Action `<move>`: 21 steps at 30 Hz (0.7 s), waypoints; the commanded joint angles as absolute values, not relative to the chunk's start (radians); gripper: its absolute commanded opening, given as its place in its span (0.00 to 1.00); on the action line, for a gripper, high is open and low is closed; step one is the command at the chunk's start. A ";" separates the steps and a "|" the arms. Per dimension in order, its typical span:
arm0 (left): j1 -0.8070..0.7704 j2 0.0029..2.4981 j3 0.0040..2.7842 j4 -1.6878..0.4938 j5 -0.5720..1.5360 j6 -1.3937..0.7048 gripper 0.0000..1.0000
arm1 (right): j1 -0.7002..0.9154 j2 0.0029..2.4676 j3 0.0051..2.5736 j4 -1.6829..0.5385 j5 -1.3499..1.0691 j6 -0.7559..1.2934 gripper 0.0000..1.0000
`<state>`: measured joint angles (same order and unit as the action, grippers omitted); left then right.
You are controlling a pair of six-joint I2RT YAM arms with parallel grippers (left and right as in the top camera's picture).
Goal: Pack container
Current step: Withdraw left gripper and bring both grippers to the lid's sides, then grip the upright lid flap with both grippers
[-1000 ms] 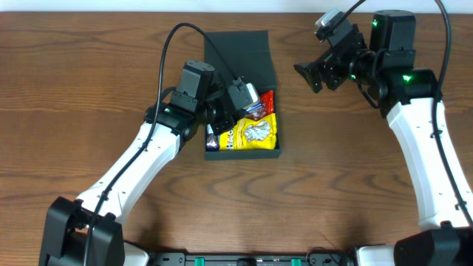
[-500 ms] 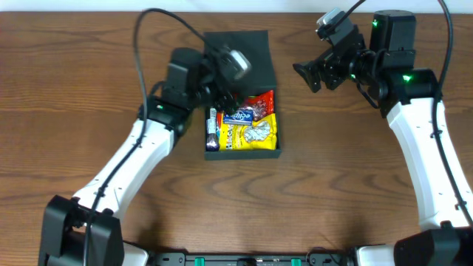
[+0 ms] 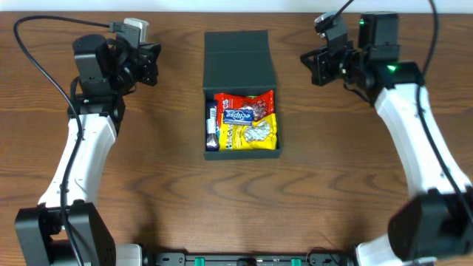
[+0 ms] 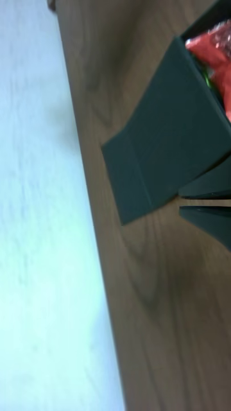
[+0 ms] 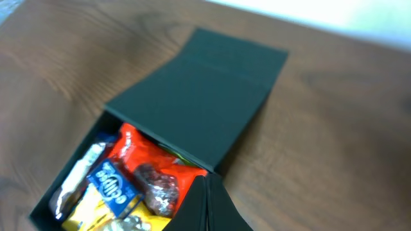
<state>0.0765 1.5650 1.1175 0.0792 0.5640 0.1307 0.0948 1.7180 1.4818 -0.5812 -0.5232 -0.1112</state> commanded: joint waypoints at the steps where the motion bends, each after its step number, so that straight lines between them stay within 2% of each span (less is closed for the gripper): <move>1: 0.080 1.631 1.131 0.073 0.506 0.126 0.06 | 0.088 1.796 1.477 -0.566 -0.501 0.072 0.02; 5: 0.078 1.733 1.131 0.104 0.543 0.105 0.06 | 0.088 1.886 1.477 -0.527 -0.501 0.216 0.02; 10: 0.078 1.892 1.131 0.200 0.548 -0.267 0.06 | 0.088 1.997 1.477 -0.450 -0.509 0.344 0.02; 14: 0.069 2.009 1.149 0.279 0.583 -0.422 0.06 | 0.088 2.084 1.477 -0.375 -0.540 0.391 0.01; 16: 0.055 2.076 1.223 0.266 0.636 -0.460 0.06 | 0.088 2.134 1.477 -0.295 -0.646 0.422 0.02; 21: 0.024 2.217 1.477 0.036 0.624 -0.461 0.06 | 0.088 2.210 1.477 -0.201 -0.659 0.546 0.01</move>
